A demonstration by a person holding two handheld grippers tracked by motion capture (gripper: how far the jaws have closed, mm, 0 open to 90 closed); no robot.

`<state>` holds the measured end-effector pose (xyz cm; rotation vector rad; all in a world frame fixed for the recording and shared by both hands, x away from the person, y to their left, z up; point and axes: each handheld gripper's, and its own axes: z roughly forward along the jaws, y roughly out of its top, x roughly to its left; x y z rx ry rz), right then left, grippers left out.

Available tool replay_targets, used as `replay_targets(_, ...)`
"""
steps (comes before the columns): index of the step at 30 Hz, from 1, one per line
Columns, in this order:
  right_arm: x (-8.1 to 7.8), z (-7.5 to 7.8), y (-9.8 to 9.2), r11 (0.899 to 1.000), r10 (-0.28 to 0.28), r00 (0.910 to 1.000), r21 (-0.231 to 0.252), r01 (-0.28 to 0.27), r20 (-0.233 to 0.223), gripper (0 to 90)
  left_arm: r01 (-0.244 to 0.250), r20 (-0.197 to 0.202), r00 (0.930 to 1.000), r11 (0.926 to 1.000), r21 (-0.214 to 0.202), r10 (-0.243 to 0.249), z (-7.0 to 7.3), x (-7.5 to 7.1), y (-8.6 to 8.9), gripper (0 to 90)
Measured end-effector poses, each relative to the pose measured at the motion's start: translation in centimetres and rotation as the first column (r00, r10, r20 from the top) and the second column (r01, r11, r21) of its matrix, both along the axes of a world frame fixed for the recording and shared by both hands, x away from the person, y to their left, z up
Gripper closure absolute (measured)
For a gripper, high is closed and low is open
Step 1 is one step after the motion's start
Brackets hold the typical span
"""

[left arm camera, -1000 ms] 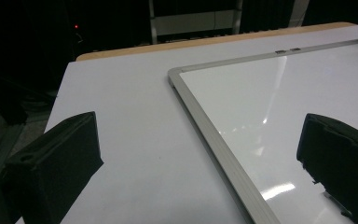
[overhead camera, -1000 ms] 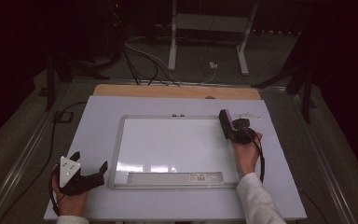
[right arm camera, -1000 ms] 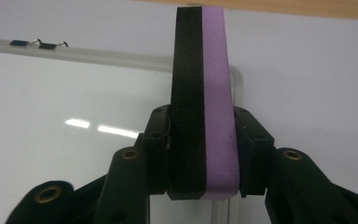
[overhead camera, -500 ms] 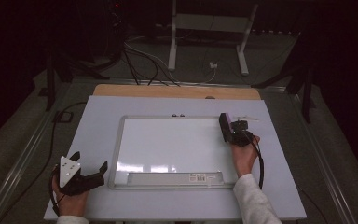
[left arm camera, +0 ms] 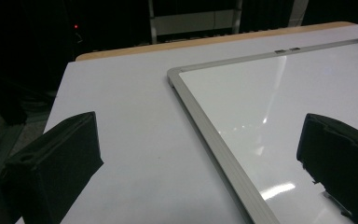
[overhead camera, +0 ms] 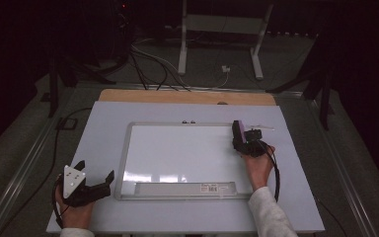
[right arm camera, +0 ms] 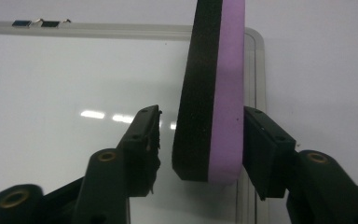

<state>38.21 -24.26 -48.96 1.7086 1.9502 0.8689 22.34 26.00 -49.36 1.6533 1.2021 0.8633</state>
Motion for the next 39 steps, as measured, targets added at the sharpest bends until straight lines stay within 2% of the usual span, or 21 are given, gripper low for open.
replay_targets(3, -0.3, 0.6, -0.4, 1.000, 0.003, 0.9999, 0.021, -0.003, 0.014, 38.2, -0.002, 0.001, 1.0000, 1.0000, -0.003, 0.002, 0.0, 0.0, 0.0, 0.4)
replay_targets(7, -1.3, 1.9, -0.6, 0.997, 0.071, 0.9941, 0.026, -0.073, 0.082, 27.2, 0.001, -0.001, 1.0000, 1.0000, -0.001, -0.001, 0.0, 0.0, 0.0, 0.4)
replay_targets(12, -3.1, 3.6, -1.2, 0.986, 0.149, 0.9734, 0.045, -0.159, 0.174, 16.2, -0.001, 0.003, 1.0000, 1.0000, -0.005, 0.001, 0.1, -0.1, 0.0, 0.4)
replay_targets(14, -3.9, 4.0, -1.7, 0.980, 0.178, 0.9633, 0.051, -0.192, 0.201, 14.6, -0.003, 0.003, 1.0000, 1.0000, -0.005, 0.003, 0.1, -0.1, 0.1, 0.4)
replay_targets(16, -4.9, 4.2, -2.2, 0.976, 0.205, 0.9519, 0.026, -0.216, 0.228, 10.3, -0.004, 0.004, 1.0000, 1.0000, -0.007, 0.004, 0.1, -0.1, 0.1, 0.4)
replay_targets(20, -6.9, 3.6, -3.2, 0.968, 0.240, 0.9306, 0.009, -0.252, 0.277, 8.1, -0.002, 0.007, 1.0000, 0.9999, -0.013, 0.002, 0.2, -0.2, 0.0, 0.4)
replay_targets(24, -8.5, 2.7, -4.4, 0.963, 0.251, 0.9171, 0.013, -0.268, 0.310, 6.6, 0.001, 0.010, 1.0000, 0.9999, -0.016, -0.001, 0.4, -0.2, 0.0, 0.4)
replay_targets(27, -9.7, 2.1, -5.3, 0.961, 0.247, 0.9155, 0.043, -0.274, 0.318, 4.7, -0.004, 0.019, 0.9998, 0.9997, -0.023, 0.004, 0.5, -0.2, -0.1, 0.4)
replay_targets(31, -11.2, 1.4, -6.1, 0.960, 0.247, 0.9099, 0.040, -0.275, 0.333, 2.1, -0.004, 0.023, 0.9997, 0.9997, -0.025, 0.005, 0.6, -0.3, -0.1, 0.4)
replay_targets(33, -12.1, 1.1, -6.5, 0.958, 0.247, 0.8967, 0.049, -0.284, 0.367, 2.1, -0.002, 0.027, 0.9996, 0.9996, -0.028, 0.003, 0.7, -0.3, -0.1, 0.4)
replay_targets(36, -13.3, 0.8, -7.0, 0.957, 0.242, 0.8931, 0.057, -0.284, 0.379, 2.1, 0.005, 0.031, 0.9995, 0.9997, -0.024, -0.004, 0.8, -0.3, -0.2, 0.4)
replay_targets(39, -13.6, 0.4, -7.2, 0.963, 0.230, 0.8982, 0.046, -0.266, 0.375, 2.1, 0.011, 0.029, 0.9995, 0.9998, -0.017, -0.010, 0.8, -0.3, -0.3, 0.4)
